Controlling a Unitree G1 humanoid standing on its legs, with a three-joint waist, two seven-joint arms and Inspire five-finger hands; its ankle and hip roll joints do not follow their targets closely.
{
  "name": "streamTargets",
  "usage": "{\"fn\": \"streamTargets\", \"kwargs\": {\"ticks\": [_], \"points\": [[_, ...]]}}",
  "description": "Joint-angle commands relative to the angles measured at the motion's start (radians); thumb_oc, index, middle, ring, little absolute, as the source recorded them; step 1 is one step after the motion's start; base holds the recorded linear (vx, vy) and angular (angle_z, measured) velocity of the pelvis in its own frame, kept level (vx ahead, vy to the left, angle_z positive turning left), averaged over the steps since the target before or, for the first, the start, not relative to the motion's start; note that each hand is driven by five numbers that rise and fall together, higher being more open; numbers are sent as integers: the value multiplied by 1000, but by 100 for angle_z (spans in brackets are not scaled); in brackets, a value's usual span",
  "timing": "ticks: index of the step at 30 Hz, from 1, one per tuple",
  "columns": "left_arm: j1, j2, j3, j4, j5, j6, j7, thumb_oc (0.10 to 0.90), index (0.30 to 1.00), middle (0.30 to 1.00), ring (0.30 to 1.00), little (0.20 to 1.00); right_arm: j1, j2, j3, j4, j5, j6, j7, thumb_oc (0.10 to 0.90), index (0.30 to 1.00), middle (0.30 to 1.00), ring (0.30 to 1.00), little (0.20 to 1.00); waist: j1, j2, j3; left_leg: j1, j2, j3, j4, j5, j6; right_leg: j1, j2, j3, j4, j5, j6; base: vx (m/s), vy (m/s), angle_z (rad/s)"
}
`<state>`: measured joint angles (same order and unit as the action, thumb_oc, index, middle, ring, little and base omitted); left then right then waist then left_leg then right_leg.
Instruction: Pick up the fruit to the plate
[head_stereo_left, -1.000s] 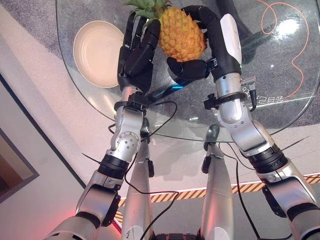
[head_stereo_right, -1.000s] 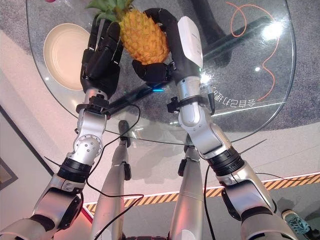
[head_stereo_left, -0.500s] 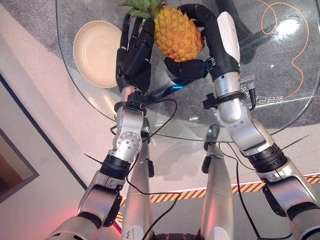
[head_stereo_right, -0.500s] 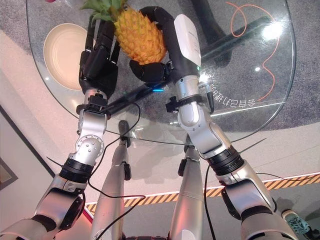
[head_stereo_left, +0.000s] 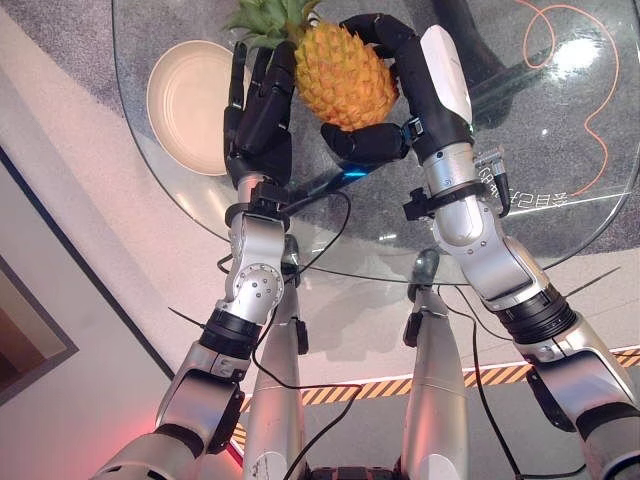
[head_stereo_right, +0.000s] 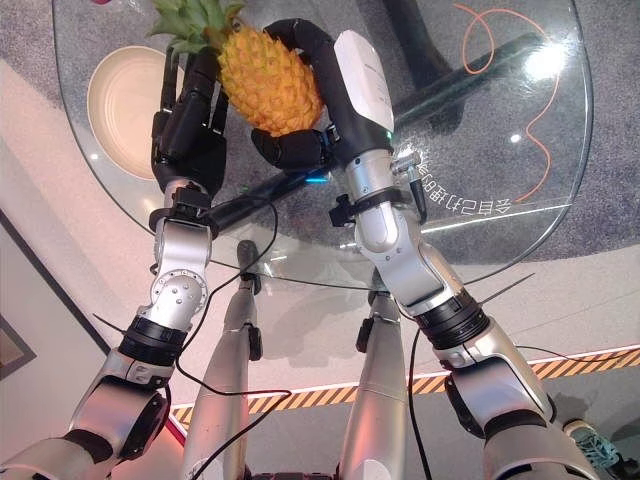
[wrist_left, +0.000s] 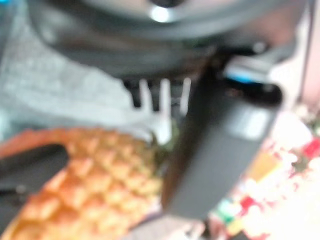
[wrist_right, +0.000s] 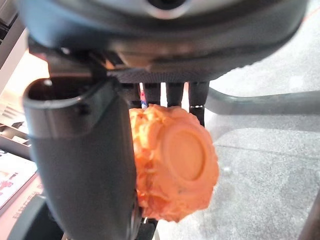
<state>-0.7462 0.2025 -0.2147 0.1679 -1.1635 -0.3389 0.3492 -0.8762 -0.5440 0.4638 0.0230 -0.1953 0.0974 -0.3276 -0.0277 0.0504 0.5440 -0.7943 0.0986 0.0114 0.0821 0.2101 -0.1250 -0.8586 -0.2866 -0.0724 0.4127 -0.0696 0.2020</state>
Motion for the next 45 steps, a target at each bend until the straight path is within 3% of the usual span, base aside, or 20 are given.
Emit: {"fn": "streamTargets", "kwargs": {"ticks": [1, 21, 37, 45], "points": [[-138, 18, 5, -94, 90, -50, -16, 800, 900, 900, 900, 900, -169, 20, 24, -171, -38, -181, 13, 100, 300, 300, 300, 200, 18, -48, -24, 15, 3, -1, 60, -75, -10, 90, 30, -63, -231, 205, -2, 0, 0, 0], [-151, 24, -6, -60, 69, -12, -60, 800, 900, 900, 900, 900, -182, 15, 44, -166, -36, -216, 57, 100, 300, 300, 300, 200, 14, -45, -24, 14, 5, 2, 60, -72, -12, 88, 32, -59, -232, 207, -2, 0, 0, 0], [-169, 37, -26, -94, 67, -62, -243, 800, 900, 900, 900, 900, -180, 13, 54, -154, -26, -202, 77, 100, 300, 300, 300, 200, 11, -47, -24, 13, 5, 0, 61, -77, -12, 84, 33, -54, -230, 207, -2, 0, 0, 0], [-183, 48, -29, -99, 60, -34, -303, 800, 900, 900, 900, 900, -182, 11, 49, -147, -15, -178, 82, 100, 300, 300, 300, 200, 10, -49, -24, 7, 5, 0, 62, -72, -13, 79, 31, -53, -232, 214, -3, 0, 0, 0]]}}
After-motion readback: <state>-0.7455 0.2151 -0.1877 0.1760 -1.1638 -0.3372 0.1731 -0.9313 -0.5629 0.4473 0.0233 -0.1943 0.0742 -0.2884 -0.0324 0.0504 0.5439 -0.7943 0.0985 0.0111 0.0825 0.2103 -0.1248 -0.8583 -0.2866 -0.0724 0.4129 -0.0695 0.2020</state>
